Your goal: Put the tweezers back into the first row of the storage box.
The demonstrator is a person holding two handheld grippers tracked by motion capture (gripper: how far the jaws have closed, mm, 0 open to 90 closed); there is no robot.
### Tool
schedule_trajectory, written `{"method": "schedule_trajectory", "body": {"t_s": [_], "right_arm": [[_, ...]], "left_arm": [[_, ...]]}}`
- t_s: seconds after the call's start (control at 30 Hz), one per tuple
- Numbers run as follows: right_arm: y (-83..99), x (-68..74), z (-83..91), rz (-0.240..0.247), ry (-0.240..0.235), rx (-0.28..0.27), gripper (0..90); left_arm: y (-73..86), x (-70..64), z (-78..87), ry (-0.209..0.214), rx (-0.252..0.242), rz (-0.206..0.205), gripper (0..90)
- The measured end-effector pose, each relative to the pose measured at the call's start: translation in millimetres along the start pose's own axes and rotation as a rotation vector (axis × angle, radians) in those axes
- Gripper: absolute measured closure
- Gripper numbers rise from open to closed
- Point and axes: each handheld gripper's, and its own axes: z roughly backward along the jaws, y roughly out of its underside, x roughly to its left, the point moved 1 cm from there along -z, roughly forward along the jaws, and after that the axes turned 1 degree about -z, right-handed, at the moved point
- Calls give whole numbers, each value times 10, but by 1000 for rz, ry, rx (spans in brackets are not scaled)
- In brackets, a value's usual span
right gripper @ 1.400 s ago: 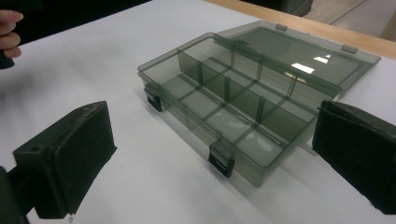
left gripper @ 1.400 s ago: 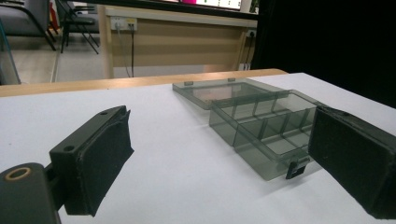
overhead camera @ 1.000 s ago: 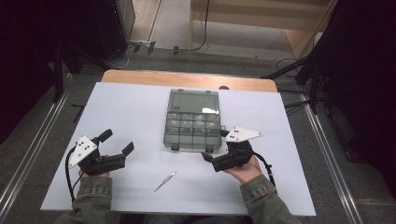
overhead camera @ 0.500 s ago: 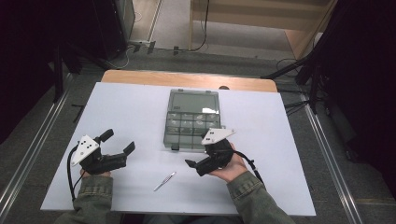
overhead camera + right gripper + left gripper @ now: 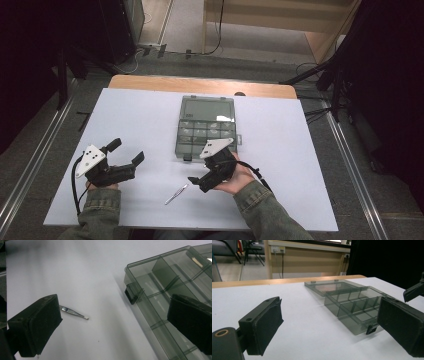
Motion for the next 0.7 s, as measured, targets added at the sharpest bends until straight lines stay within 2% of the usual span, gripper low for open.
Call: {"method": "schedule_trajectory", "body": {"t_s": [0.53, 0.7], "right_arm": [[-142, 131, -201, 92, -57, 97, 9], [-156, 176, -278, 157, -71, 160, 34]], "left_arm": [[1, 0, -6, 3, 1, 4, 57], [3, 0, -14, 7, 5, 4, 57]]}}
